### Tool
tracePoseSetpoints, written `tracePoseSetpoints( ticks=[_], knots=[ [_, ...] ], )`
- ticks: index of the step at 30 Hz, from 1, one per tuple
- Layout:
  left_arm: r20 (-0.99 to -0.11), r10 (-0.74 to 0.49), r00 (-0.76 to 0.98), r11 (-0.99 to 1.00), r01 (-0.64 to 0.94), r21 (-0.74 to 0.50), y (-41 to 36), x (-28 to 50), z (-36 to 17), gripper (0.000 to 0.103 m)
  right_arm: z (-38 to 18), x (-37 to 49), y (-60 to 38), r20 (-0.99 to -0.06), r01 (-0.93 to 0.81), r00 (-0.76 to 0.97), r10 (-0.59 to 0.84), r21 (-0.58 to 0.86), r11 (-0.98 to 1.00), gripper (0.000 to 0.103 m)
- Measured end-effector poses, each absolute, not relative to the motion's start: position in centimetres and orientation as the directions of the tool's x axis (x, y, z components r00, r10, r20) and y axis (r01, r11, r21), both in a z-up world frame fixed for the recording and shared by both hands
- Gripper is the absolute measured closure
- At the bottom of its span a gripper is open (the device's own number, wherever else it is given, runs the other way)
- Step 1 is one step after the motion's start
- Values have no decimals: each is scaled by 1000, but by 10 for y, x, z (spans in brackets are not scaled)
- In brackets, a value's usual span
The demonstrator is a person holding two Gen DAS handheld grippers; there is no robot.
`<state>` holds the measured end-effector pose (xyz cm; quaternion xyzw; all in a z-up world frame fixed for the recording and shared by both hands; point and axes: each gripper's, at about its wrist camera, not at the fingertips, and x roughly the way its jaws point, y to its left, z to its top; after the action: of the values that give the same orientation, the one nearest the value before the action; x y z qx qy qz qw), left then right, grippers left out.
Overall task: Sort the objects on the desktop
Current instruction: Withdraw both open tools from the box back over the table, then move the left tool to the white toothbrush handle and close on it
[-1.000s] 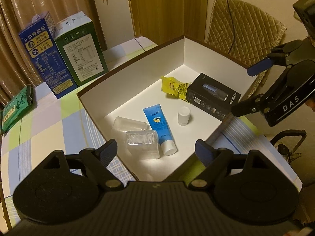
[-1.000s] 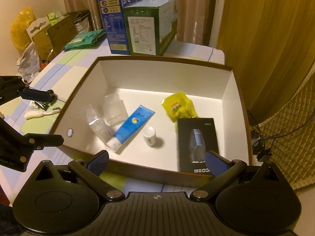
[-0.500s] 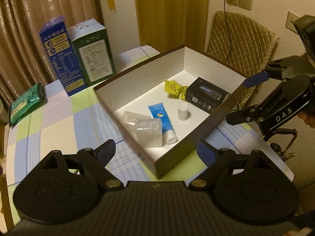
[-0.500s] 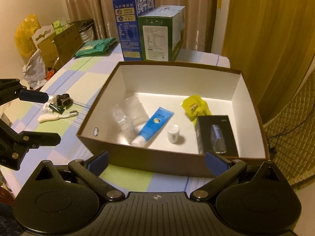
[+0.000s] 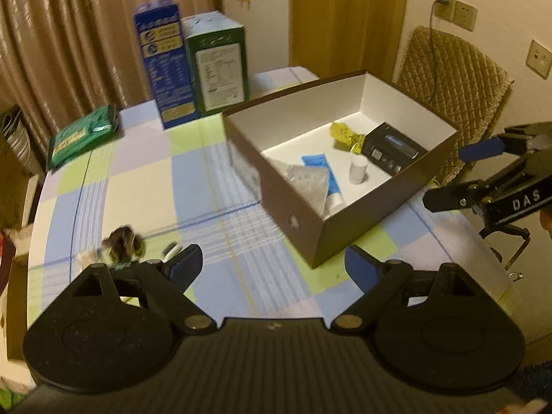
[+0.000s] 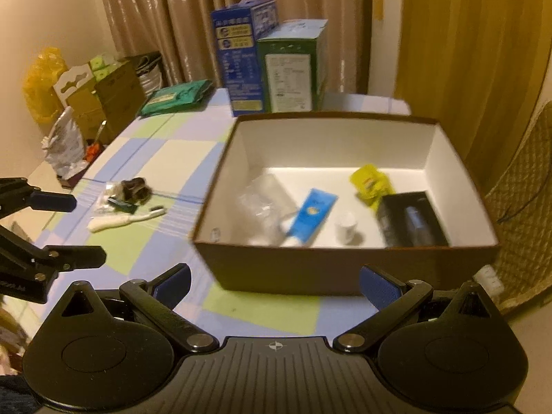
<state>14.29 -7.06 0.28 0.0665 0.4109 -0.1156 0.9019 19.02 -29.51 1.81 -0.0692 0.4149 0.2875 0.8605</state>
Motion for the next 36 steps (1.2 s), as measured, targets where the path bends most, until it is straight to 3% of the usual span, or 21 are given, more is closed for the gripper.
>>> tracePoseSetpoints(
  ticks=[25,33,36],
  knots=[
    [-795,-6,606,999,42,25,81,110,-37,17,-38,164,-144,-784,-662,355,510,175,729,2],
    [-808,-19,588,998,60,20,114,121,-63,24,-66,166,-110,-796,-634,358,488,176,753,3],
    [-813,-34,582,997,81,16,120,131,-72,25,-73,171,-99,-794,-624,373,480,168,763,14]
  ],
)
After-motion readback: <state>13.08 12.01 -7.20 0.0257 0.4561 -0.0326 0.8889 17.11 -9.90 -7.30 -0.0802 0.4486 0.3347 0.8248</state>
